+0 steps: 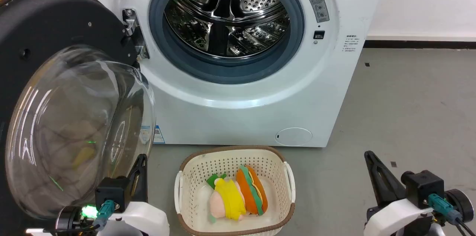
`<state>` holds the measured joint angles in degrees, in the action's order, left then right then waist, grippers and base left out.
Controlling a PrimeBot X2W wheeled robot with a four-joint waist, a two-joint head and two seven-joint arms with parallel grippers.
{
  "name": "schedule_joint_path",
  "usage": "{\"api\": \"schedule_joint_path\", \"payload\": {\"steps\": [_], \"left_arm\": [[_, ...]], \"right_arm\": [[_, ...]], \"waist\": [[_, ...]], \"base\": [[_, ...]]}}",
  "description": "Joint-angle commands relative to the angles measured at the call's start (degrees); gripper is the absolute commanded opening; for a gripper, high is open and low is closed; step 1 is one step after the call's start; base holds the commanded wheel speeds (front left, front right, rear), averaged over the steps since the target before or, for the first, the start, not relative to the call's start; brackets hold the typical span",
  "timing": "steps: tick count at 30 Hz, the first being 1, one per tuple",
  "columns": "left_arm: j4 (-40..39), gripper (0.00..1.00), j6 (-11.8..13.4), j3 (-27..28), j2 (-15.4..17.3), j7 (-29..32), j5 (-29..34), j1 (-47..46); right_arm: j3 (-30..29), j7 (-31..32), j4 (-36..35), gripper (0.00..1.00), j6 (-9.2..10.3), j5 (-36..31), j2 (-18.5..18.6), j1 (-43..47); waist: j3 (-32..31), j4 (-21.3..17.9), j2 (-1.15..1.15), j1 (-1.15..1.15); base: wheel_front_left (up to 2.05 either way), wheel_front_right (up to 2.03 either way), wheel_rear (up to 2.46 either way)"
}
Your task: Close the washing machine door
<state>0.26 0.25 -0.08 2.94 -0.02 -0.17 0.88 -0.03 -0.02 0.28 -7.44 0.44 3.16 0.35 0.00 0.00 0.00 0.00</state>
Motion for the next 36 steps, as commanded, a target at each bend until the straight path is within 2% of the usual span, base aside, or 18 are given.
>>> {"api": "schedule_joint_path", "payload": {"steps": [1, 26, 27, 36], "left_arm": [[-0.3, 0.0, -0.2, 0.1, -0.1, 0.0, 0.2, -0.9], [-0.3, 0.0, -0.2, 0.1, -0.1, 0.0, 0.2, -0.9], [0.0, 1.0, 0.0, 0.0, 0.0, 0.0, 0.0, 0.0], [0.1, 1.0, 0.9, -0.3, 0.0, -0.7, -0.3, -0.1]], "right_arm": [[0.0, 0.0, -0.3, 0.0, -0.05, -0.4, -0.3, -0.4], [0.0, 0.0, -0.3, 0.0, -0.05, -0.4, -0.3, -0.4], [0.0, 0.0, 0.0, 1.0, -0.01, 0.0, 0.0, 0.0], [-0.6, -0.7, 0.2, 1.0, 0.0, 0.8, 0.0, 0.0]], "waist": [[0.0, 0.0, 0.0, 0.0], [0.0, 0.0, 0.0, 0.0], [0.0, 0.0, 0.0, 0.0], [0.1, 0.0, 0.0, 0.0]], "base": [[0.0, 0.0, 0.0], [0.0, 0.0, 0.0], [0.0, 0.0, 0.0], [0.0, 0.0, 0.0]]}}
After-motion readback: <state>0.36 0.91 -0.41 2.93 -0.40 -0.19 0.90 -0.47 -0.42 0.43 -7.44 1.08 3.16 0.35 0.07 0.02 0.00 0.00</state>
